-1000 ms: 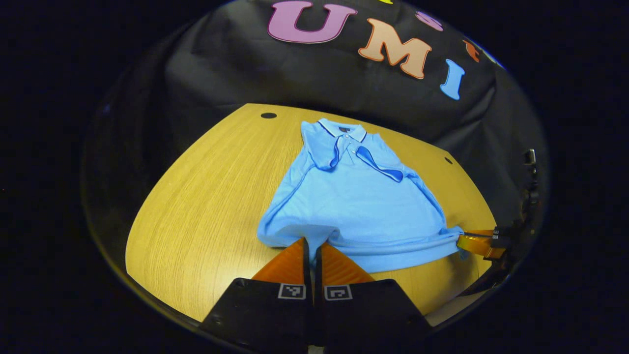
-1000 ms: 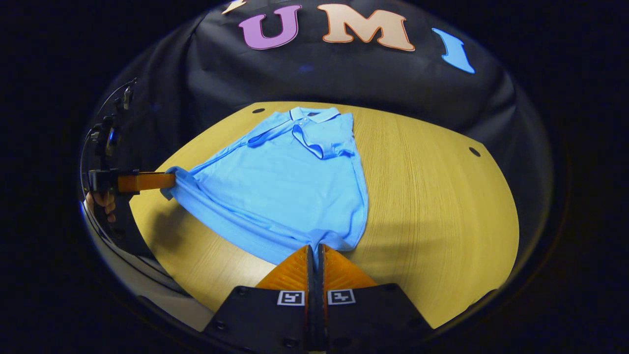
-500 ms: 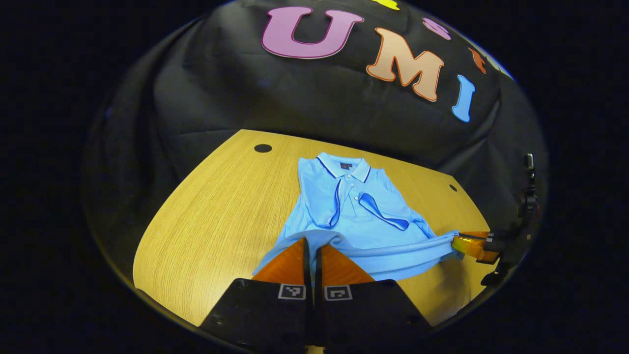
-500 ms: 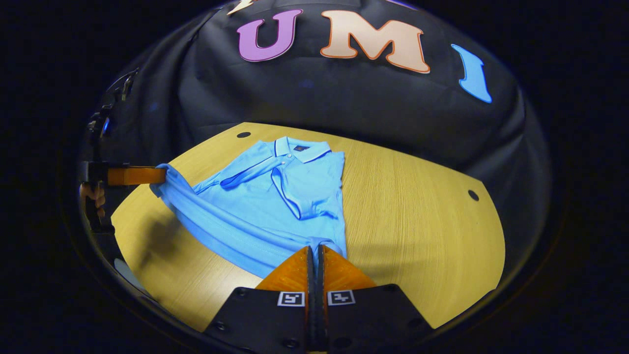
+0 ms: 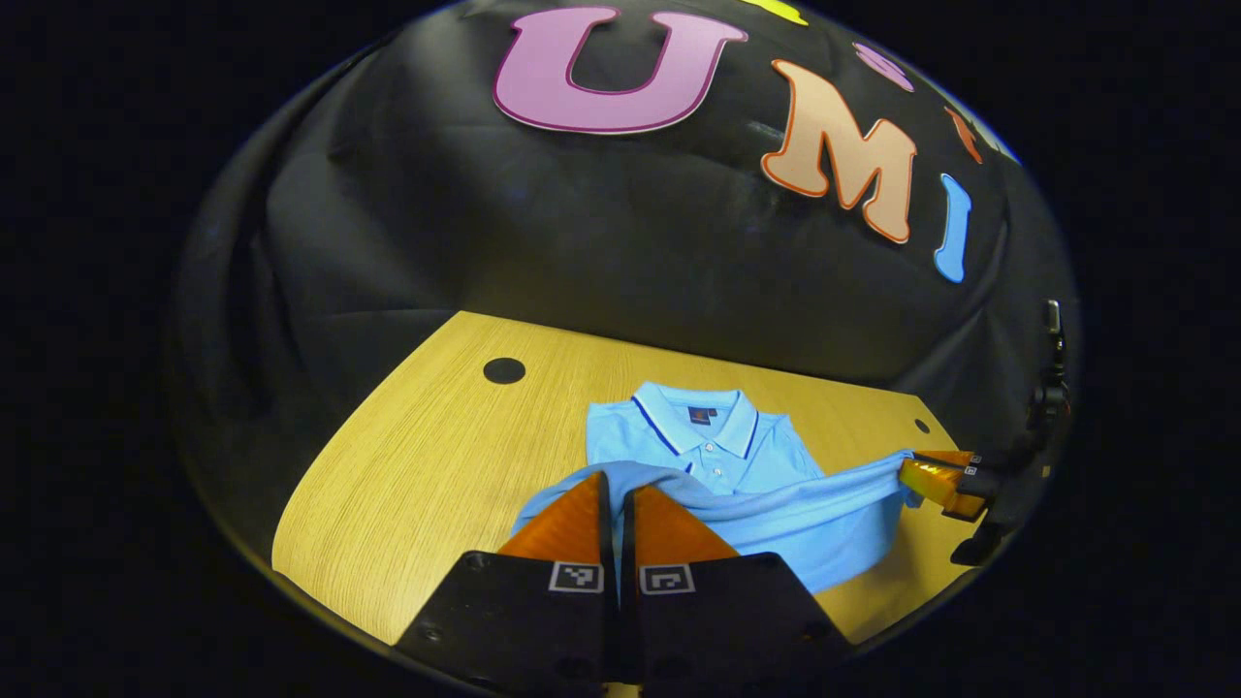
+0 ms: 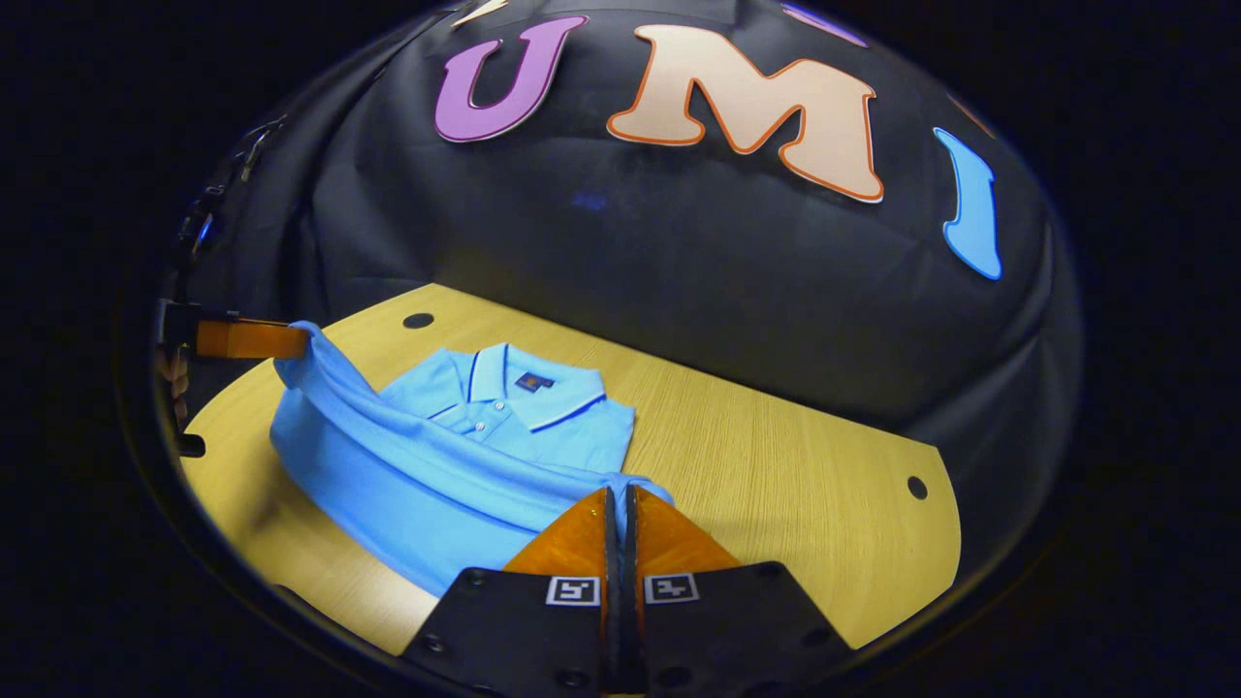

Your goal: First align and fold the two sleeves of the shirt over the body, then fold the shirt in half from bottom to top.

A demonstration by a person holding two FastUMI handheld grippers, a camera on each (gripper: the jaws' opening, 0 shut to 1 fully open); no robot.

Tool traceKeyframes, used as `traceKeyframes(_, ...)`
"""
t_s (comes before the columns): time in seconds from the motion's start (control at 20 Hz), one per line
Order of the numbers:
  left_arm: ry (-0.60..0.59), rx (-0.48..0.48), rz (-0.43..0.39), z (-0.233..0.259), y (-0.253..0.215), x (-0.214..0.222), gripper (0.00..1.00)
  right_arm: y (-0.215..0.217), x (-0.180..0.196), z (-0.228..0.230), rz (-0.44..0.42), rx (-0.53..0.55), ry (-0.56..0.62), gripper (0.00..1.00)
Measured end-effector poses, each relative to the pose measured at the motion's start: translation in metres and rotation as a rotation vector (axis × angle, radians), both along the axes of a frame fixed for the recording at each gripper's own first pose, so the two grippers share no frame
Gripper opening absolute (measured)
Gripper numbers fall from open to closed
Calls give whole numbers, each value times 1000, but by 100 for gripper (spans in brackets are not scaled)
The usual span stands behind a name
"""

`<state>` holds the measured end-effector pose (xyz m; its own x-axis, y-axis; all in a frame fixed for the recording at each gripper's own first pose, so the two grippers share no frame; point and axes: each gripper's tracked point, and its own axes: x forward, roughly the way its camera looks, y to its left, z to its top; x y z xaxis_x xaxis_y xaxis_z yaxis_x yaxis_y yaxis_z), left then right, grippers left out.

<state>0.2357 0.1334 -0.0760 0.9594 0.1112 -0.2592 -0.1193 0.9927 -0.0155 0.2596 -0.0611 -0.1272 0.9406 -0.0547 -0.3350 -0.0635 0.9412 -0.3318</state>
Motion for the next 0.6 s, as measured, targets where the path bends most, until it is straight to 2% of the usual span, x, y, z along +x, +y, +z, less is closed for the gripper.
traceKeyframes(0.3, 27, -5, 40, -2, 17, 61, 0, -20, 47, -21, -101, 93, 4, 2)
traceKeyframes(0.6, 100, 42, 85, -26, 36, 91, 0, -27, 72, -37, -128, 144, 21, 2)
